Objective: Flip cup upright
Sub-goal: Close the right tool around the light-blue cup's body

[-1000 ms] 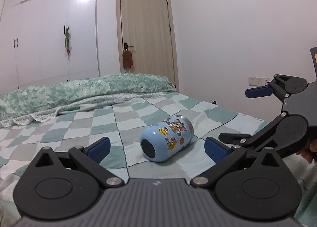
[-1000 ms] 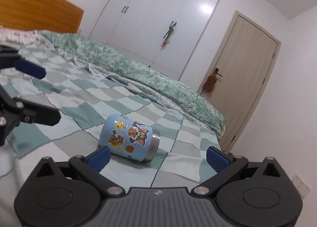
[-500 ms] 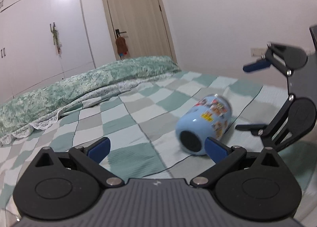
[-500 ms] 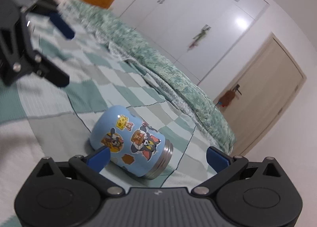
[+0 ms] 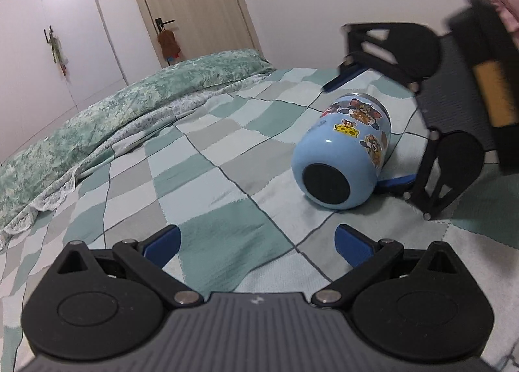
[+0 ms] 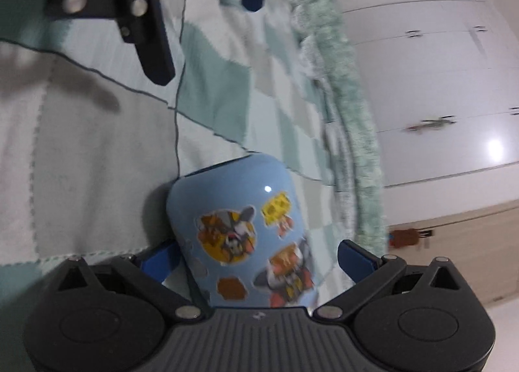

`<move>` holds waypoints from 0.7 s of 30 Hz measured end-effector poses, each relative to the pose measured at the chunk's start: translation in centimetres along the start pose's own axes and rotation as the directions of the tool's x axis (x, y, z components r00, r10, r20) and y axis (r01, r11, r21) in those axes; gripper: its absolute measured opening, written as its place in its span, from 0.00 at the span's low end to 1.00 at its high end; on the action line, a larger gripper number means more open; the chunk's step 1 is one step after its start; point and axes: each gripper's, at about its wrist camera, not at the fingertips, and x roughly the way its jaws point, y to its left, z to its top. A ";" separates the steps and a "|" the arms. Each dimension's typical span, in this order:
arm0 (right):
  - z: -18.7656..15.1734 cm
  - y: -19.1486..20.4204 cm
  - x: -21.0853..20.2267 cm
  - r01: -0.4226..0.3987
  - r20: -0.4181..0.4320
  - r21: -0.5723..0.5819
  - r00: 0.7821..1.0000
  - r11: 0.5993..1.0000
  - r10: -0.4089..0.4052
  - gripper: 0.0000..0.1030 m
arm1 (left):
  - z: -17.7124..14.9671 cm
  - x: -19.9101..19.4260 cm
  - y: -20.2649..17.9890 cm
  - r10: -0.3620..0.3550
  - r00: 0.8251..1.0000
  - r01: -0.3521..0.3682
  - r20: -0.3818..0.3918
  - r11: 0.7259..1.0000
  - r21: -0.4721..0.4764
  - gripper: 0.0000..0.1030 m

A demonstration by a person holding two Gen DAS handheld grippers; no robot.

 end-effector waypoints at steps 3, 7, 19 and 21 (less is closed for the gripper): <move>-0.2 -0.4 0.7 -0.034 0.015 0.010 0.999 0.999 0.034 1.00 | 0.2 1.0 -0.3 0.021 1.000 -0.021 -0.008 1.000 0.013 1.00; -1.9 -0.8 0.9 -0.073 0.089 0.067 0.994 0.995 0.067 0.99 | 0.6 2.0 -0.6 0.014 1.000 -0.013 -0.025 1.000 0.014 1.00; -2.8 0.2 -1.0 0.025 0.140 0.042 0.990 0.999 -0.031 0.86 | 1.0 1.6 -0.9 -0.018 1.000 0.018 -0.013 1.000 0.021 1.00; -2.9 0.5 -1.5 0.060 0.142 0.022 0.988 0.998 -0.063 0.86 | 1.1 1.2 -0.8 -0.015 1.000 0.015 -0.009 1.000 0.013 1.00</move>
